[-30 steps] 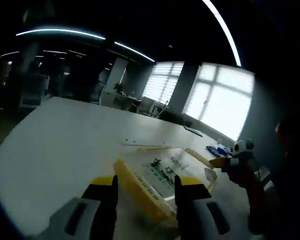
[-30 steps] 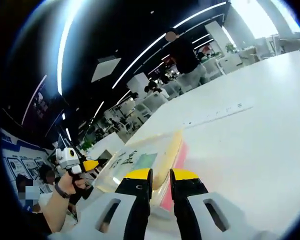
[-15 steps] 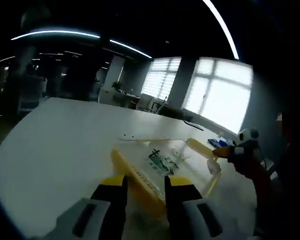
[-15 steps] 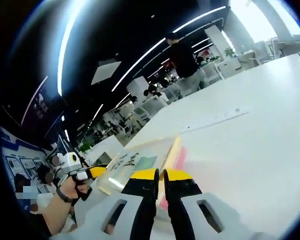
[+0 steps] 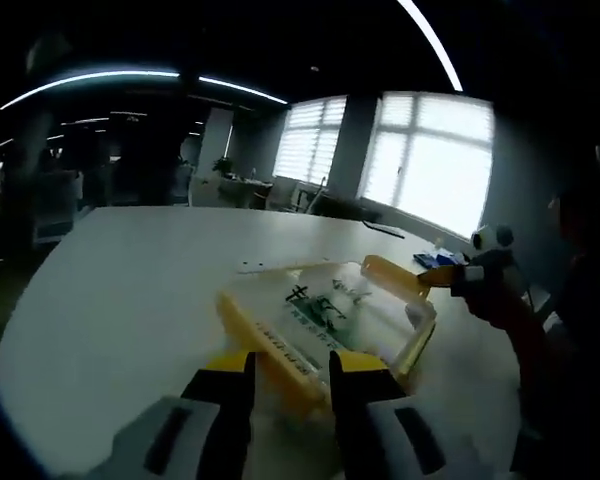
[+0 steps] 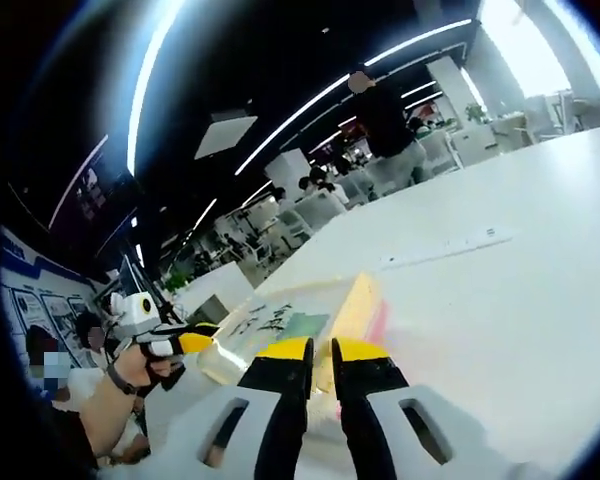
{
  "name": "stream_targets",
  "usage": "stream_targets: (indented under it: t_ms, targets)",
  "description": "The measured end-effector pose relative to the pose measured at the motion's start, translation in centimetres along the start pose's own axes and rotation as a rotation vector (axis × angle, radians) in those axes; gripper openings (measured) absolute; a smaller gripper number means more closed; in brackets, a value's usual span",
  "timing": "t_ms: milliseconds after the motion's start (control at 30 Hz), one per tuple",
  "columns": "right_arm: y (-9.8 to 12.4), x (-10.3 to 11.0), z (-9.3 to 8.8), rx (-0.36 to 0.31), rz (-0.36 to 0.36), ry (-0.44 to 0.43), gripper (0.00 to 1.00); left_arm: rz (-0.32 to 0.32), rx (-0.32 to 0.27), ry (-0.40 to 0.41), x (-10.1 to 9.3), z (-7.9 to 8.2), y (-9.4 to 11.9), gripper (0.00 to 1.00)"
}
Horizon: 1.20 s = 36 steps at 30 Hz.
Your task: Arrange the small medicine boxes into an aligned row inside the storage area until every box is upright, visible, and separated from the surrounding clutter.
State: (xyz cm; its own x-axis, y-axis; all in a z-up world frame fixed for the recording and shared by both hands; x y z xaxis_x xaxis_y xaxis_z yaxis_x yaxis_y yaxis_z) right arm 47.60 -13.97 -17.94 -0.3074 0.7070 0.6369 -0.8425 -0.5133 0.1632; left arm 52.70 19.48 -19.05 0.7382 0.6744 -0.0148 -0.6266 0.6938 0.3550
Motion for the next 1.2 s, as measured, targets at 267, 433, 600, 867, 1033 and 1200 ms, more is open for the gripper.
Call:
stream_targets:
  t_ms: [267, 433, 600, 867, 1033, 1200]
  targets:
    - [3.1, 1.8, -4.5, 0.111, 0.066, -0.116, 0.31, 0.038, -0.005, 0.003, 0.7, -0.1, -0.5, 0.43]
    - [0.8, 2.8, -7.3, 0.237, 0.213, -0.268, 0.31, 0.016, -0.014, 0.031, 0.7, -0.3, -0.8, 0.42]
    - [-1.6, 1.9, -7.0, 0.158, 0.255, -0.367, 0.33, -0.004, -0.011, 0.065, 0.7, -0.4, -0.9, 0.42]
    - [-2.1, 3.2, -9.3, 0.189, 0.303, -0.470, 0.21, -0.022, -0.010, 0.064, 0.6, -0.3, -1.0, 0.40]
    - [-1.5, 4.6, -10.0, 0.222, 0.313, -0.520, 0.06, -0.028, 0.008, 0.047, 0.4, -0.1, -0.7, 0.40]
    - [-1.4, 4.7, -9.7, 0.244, 0.301, -0.539, 0.05, -0.010, 0.037, 0.020, 0.7, 0.0, 0.1, 0.42]
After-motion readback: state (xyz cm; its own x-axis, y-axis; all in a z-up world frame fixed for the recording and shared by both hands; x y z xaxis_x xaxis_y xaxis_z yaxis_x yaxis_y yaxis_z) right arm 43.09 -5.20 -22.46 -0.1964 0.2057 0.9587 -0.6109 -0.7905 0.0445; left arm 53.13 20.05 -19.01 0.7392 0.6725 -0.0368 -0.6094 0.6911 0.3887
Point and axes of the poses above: the point that each gripper's makers call its tool centre point, and the gripper's own axes: y roughly backward along the fingers, x roughly to its left, z roughly out of its top, the point moved 8 cm from there along y, roughly backward along the fingers, and after that the axes turned 11 degrees about -y, right-handed, at the moved point
